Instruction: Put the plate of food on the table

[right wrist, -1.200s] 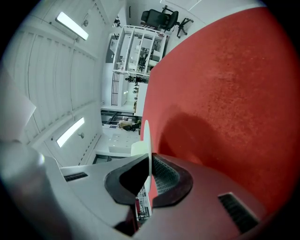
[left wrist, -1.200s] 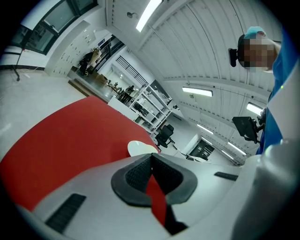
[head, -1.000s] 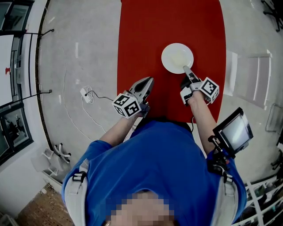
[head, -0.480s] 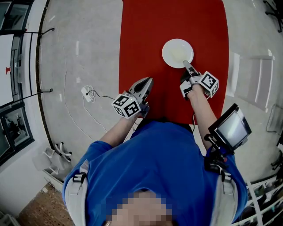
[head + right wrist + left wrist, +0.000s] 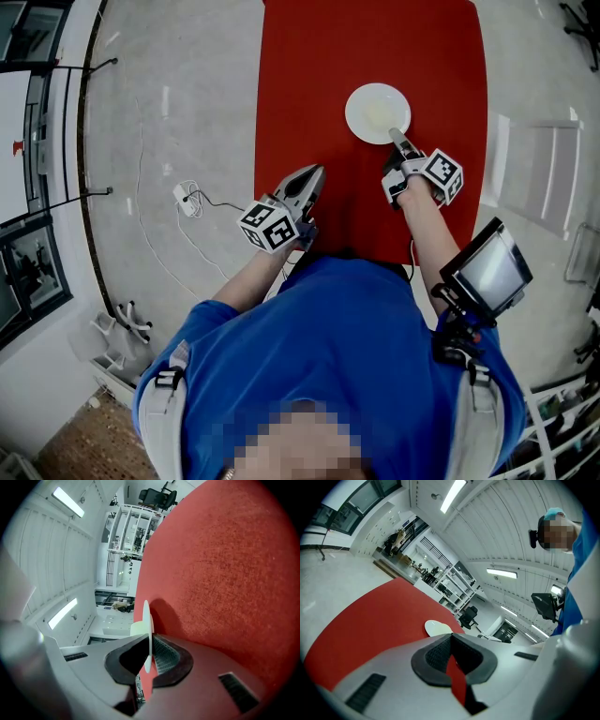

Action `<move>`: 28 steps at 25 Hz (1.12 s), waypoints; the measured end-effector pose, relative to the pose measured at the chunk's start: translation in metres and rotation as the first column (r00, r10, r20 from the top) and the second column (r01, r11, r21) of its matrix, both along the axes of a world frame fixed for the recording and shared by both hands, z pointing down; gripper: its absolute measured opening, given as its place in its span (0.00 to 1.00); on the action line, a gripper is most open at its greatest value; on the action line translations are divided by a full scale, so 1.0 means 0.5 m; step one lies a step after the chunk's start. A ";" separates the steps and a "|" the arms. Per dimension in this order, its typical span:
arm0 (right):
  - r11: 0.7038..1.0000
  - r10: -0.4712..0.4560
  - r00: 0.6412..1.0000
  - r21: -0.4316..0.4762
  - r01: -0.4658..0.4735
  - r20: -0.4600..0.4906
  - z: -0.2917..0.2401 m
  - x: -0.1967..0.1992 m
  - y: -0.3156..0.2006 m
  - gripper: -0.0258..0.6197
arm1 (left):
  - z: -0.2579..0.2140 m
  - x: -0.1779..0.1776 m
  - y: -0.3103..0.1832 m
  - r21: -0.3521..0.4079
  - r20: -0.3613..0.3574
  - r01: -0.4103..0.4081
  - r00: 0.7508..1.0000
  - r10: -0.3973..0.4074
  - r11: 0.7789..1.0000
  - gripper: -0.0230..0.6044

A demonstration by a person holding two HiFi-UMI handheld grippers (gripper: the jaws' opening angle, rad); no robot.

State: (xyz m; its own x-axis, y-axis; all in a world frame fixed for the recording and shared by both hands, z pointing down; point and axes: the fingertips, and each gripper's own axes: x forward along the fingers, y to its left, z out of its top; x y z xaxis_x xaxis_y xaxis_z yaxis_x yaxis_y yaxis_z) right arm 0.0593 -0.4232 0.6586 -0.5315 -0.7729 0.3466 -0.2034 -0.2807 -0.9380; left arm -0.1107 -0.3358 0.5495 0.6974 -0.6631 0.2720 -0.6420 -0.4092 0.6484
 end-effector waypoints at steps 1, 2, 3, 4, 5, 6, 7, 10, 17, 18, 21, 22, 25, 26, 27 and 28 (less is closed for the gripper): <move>1.000 0.000 1.000 -0.003 0.000 -0.001 0.000 0.000 0.000 0.06 | 0.000 0.000 0.000 0.000 0.000 0.001 1.000 -0.001 1.000 0.05; 1.000 0.001 1.000 -0.007 -0.001 -0.004 0.000 0.001 0.000 0.06 | -0.001 0.000 0.001 0.000 -0.001 0.001 1.000 -0.001 1.000 0.05; 1.000 0.001 1.000 -0.010 -0.001 -0.007 0.000 0.001 0.000 0.06 | -0.003 0.000 0.001 0.000 -0.002 0.002 1.000 -0.002 1.000 0.05; 1.000 0.003 1.000 -0.013 -0.003 -0.010 0.000 0.001 -0.001 0.06 | -0.004 -0.001 0.000 0.000 -0.003 0.002 1.000 -0.002 1.000 0.05; 1.000 0.004 1.000 -0.017 -0.004 -0.013 0.001 0.000 -0.001 0.06 | -0.004 -0.001 0.000 0.001 -0.004 0.003 1.000 -0.003 1.000 0.05; 1.000 0.005 1.000 -0.021 -0.006 -0.015 0.002 0.000 -0.001 0.06 | -0.004 -0.001 -0.001 0.001 -0.005 0.003 1.000 -0.003 1.000 0.05; 1.000 0.005 1.000 -0.025 -0.006 -0.018 0.003 0.001 -0.002 0.06 | -0.004 -0.001 -0.001 0.001 -0.006 0.003 1.000 -0.003 1.000 0.05; 0.999 0.005 1.000 -0.045 -0.007 -0.029 0.008 0.003 -0.002 0.06 | -0.004 0.000 -0.003 0.002 -0.007 0.002 1.000 -0.002 1.000 0.05; 0.997 -0.004 0.997 -0.072 -0.002 -0.072 0.002 0.007 -0.006 0.06 | -0.010 -0.001 -0.006 0.005 -0.013 0.000 1.000 0.000 1.000 0.05; 0.997 -0.010 0.996 -0.076 0.004 -0.085 0.003 0.008 -0.007 0.06 | -0.009 -0.001 -0.006 0.005 -0.013 0.000 1.000 0.000 1.000 0.05; 0.996 -0.025 0.994 -0.082 0.016 -0.105 0.001 0.011 -0.012 0.12 | -0.009 -0.004 -0.008 0.007 -0.012 0.000 1.000 0.000 1.000 0.05; 0.996 -0.030 0.993 -0.084 0.021 -0.111 0.000 0.010 -0.013 0.13 | -0.009 -0.005 -0.009 0.007 -0.013 0.000 1.000 0.000 1.000 0.05; 0.995 -0.048 0.990 -0.094 0.036 -0.136 0.001 0.010 -0.013 0.16 | -0.007 -0.005 -0.009 0.007 -0.016 -0.002 1.000 0.002 1.000 0.05; 0.994 -0.055 0.988 -0.098 0.041 -0.147 0.001 0.011 -0.013 0.17 | -0.007 -0.004 -0.010 0.007 -0.018 -0.003 1.000 0.003 1.000 0.05; 0.994 -0.063 0.985 -0.102 0.047 -0.158 0.001 0.011 -0.012 0.17 | -0.008 -0.004 -0.010 0.008 -0.020 -0.004 1.000 0.004 1.000 0.05; 0.993 -0.070 0.983 -0.107 0.053 -0.170 0.000 0.012 -0.012 0.17 | -0.009 -0.003 -0.012 0.009 -0.021 -0.005 1.000 0.005 1.000 0.05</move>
